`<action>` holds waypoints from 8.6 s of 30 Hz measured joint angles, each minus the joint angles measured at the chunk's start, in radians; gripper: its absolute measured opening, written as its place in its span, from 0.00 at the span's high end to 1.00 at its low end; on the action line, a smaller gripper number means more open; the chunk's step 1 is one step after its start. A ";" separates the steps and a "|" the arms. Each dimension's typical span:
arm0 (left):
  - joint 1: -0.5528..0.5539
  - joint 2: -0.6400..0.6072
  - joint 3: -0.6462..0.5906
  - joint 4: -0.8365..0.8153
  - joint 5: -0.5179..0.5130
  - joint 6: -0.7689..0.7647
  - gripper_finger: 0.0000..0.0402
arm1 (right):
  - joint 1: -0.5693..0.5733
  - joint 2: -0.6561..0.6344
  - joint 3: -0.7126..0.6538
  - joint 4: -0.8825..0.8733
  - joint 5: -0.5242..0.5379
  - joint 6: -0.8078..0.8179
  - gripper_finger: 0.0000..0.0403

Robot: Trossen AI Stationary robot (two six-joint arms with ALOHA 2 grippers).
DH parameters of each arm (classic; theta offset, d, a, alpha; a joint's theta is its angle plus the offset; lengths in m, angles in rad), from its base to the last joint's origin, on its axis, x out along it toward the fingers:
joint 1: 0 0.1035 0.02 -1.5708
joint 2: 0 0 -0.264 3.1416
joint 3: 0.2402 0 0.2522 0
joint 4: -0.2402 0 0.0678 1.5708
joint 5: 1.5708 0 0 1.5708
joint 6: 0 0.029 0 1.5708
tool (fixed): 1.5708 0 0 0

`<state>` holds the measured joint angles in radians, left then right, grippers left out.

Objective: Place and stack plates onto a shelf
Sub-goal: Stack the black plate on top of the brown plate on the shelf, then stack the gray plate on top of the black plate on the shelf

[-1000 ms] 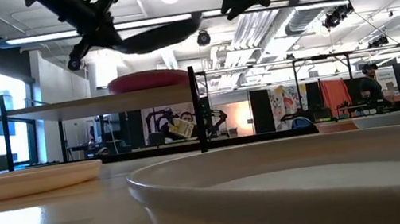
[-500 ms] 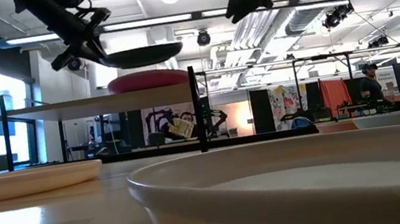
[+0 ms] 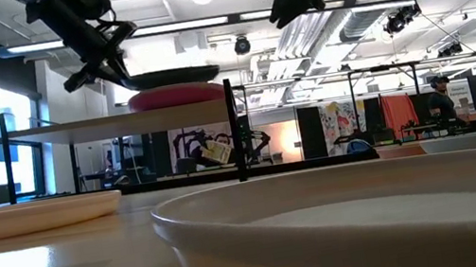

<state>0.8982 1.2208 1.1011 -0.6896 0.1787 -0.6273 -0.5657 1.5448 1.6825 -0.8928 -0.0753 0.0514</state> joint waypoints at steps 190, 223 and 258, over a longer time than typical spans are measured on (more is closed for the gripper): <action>-0.586 -0.133 -0.001 -0.197 0.124 0.273 0.78 | 0.627 0.095 -0.100 -0.303 0.323 0.794 1.00; -0.434 -0.133 0.000 -0.174 0.011 0.096 0.78 | 0.172 0.097 0.090 0.287 0.050 -0.621 1.00; -0.418 -0.133 0.000 -0.174 0.021 -0.095 0.78 | 0.201 0.332 0.090 0.331 -0.101 -1.000 1.00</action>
<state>0.4805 1.0881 1.1007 -0.8639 0.1997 -0.7219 -0.3645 1.8764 1.7721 -0.5616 -0.1768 -0.9482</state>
